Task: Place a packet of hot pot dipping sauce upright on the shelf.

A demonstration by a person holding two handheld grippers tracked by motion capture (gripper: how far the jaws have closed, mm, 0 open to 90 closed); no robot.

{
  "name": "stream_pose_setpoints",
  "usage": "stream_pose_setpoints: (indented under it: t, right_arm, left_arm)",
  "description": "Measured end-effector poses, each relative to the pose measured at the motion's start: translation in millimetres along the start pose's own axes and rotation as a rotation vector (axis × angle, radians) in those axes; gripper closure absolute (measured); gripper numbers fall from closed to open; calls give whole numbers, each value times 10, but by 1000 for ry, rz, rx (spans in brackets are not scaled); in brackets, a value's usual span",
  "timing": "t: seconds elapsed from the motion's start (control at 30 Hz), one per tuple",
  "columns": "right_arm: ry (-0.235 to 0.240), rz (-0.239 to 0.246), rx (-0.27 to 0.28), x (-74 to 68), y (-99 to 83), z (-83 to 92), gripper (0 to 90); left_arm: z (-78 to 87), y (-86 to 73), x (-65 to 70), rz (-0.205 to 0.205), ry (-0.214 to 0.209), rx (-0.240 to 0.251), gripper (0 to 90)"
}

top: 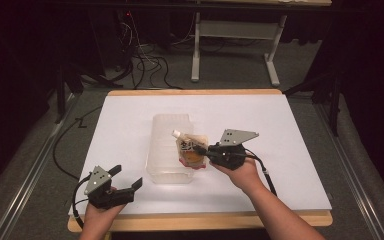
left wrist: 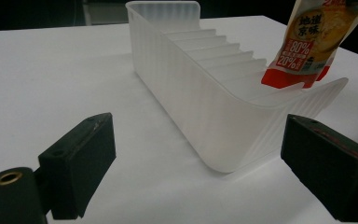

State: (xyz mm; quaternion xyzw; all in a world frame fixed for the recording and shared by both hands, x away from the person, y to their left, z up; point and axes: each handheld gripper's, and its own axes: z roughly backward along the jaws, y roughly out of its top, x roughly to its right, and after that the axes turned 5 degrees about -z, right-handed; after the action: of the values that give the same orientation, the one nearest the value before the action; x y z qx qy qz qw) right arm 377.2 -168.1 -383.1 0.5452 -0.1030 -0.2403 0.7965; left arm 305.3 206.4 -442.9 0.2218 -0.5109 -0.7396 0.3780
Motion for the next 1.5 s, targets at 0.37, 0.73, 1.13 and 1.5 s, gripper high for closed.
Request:
stream_pose_setpoints:
  t: [0.37,0.73,1.13,1.5]
  right_arm:
    - [10,6,-5,-22,50,-116,900]
    - [28,12,2,-63,105,-263,900]
    - [46,-5,9,-93,76,-428,900]
    - [41,-10,-2,-78,51,-514,900]
  left_arm:
    - [-5,-3,5,0,-2,0,105]
    - [5,-5,-2,2,0,5,106]
    - [3,-12,-3,5,-4,1,105]
    - [14,-6,-14,4,-3,9,106]
